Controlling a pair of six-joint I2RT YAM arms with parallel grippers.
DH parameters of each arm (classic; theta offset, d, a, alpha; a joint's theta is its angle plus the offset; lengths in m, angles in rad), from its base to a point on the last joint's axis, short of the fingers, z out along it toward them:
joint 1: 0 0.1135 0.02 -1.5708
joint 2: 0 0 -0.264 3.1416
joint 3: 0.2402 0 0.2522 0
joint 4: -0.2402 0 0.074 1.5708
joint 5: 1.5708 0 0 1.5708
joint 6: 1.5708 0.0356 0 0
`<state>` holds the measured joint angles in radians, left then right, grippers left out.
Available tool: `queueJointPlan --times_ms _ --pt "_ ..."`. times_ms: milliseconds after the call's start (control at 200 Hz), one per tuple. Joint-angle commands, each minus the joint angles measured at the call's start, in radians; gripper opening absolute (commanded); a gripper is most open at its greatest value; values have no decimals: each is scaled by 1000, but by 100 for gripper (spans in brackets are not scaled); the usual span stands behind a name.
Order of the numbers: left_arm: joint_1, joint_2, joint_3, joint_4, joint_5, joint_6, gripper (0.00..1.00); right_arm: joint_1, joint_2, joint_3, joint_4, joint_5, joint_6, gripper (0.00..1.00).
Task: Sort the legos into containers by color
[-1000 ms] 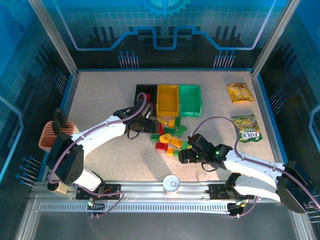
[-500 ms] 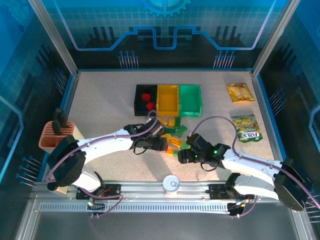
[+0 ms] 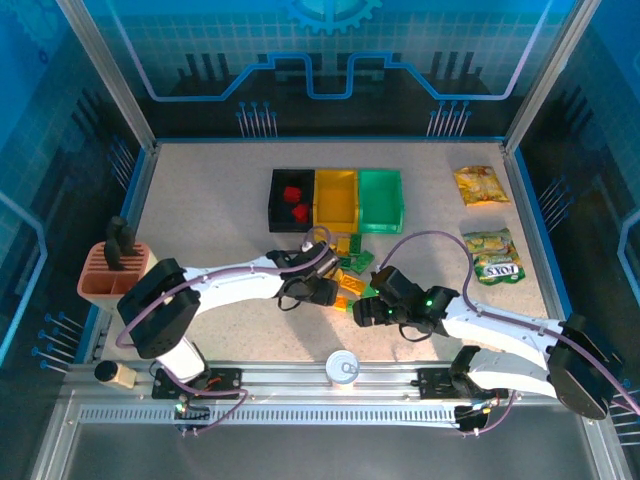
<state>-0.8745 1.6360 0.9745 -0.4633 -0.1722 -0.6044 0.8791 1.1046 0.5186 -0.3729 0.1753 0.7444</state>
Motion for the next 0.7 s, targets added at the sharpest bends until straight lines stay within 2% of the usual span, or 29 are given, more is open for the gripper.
queueJointPlan --times_ms 0,480,695 --pt "-4 28 39 -1 -21 -14 67 15 -7 4 1 18 12 85" --pt "-4 94 70 -3 -20 -15 66 15 -13 -23 14 26 16 85" --pt "-4 114 73 -13 -33 -15 59 14 -21 -30 14 29 19 85"
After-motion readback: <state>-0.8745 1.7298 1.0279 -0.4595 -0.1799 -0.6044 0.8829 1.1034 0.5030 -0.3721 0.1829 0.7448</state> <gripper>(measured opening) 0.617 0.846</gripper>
